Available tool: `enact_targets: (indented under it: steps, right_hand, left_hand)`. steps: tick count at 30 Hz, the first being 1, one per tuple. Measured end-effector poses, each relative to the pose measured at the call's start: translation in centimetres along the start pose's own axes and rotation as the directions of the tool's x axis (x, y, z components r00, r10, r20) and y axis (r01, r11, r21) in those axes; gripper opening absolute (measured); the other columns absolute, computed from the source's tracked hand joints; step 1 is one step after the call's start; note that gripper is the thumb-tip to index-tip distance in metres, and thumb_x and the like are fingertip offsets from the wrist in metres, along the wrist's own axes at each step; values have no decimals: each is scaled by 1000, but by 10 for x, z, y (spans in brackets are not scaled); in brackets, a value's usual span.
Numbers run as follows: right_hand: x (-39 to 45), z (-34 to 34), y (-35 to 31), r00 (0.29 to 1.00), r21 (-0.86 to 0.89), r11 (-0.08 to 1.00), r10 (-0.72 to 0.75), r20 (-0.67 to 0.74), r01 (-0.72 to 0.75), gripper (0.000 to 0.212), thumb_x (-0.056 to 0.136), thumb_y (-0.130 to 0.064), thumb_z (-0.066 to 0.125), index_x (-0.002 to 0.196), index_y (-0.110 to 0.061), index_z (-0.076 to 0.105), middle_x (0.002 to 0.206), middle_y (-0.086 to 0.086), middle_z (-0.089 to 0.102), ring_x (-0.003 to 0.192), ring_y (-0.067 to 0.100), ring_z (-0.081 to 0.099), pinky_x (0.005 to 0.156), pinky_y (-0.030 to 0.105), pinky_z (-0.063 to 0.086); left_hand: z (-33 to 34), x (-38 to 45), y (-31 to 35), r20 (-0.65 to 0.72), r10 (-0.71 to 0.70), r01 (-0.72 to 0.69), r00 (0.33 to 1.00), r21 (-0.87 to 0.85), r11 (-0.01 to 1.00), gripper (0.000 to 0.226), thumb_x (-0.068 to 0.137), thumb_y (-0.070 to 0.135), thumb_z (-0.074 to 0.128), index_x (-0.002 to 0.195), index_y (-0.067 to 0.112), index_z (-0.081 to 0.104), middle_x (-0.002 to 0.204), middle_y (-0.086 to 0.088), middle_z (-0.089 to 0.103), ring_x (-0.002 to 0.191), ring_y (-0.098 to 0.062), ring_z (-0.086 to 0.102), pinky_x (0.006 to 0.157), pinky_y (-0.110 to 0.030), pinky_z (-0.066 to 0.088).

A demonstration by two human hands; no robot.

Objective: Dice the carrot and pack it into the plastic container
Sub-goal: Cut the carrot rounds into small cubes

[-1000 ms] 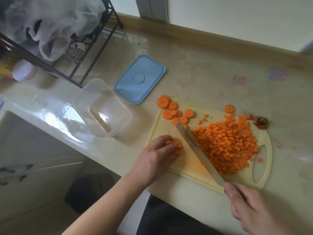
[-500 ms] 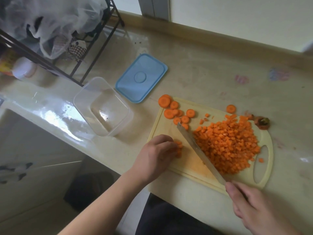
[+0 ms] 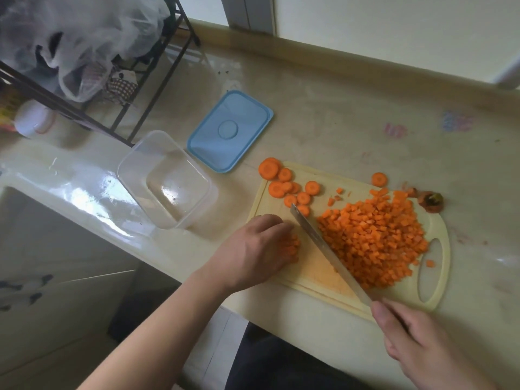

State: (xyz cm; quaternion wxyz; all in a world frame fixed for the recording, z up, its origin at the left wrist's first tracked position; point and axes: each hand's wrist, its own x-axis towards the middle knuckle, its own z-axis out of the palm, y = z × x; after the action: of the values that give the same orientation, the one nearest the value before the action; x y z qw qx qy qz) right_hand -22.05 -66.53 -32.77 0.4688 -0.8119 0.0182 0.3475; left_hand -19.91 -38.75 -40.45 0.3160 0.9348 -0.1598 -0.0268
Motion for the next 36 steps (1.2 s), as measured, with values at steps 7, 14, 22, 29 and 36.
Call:
enact_targets:
  steps: [7,14,22,29,36]
  right_hand:
    - [0,5,6,999,-55,998,17,-28,-19,19,76,-53,44,71,-66,58,51,-31,55,56,-13,52,58,4,38]
    - [3,11,6,1000,-63,998,-10,-27,9,22,74,-65,35,68,-61,55,49,-23,56,49,-4,50,56,14,37]
    - [4,9,-1,994,-62,992,-112,-14,111,34,89,-54,41,59,-66,52,50,-29,55,57,-10,56,56,4,36]
    - [5,10,-3,991,-47,990,-136,-7,135,31,84,-49,40,62,-68,51,49,-31,54,56,-11,56,55,3,37]
    - [6,4,-5,991,-39,990,-134,1,134,33,89,-57,32,65,-65,54,47,-20,55,49,-2,53,51,8,36]
  left_hand:
    - [31,-15,20,-164,-151,143,975,-56,988,35,89,33,61,107,6,76,102,-9,65,83,-15,59,75,-20,50]
    - [48,-11,38,-239,-189,180,952,-59,982,33,89,32,62,104,6,76,102,-7,66,87,-13,60,77,-19,50]
    - [48,-13,19,-226,-26,13,974,-57,998,23,93,22,69,100,1,73,100,-11,66,88,-18,60,79,-20,48]
    - [50,-13,8,-235,72,-75,969,-2,997,20,91,21,76,96,2,74,98,-11,67,86,-25,64,74,-35,56]
    - [35,-13,-4,-128,194,-188,973,56,981,42,96,42,67,108,2,74,109,-12,69,89,-27,62,79,-38,54]
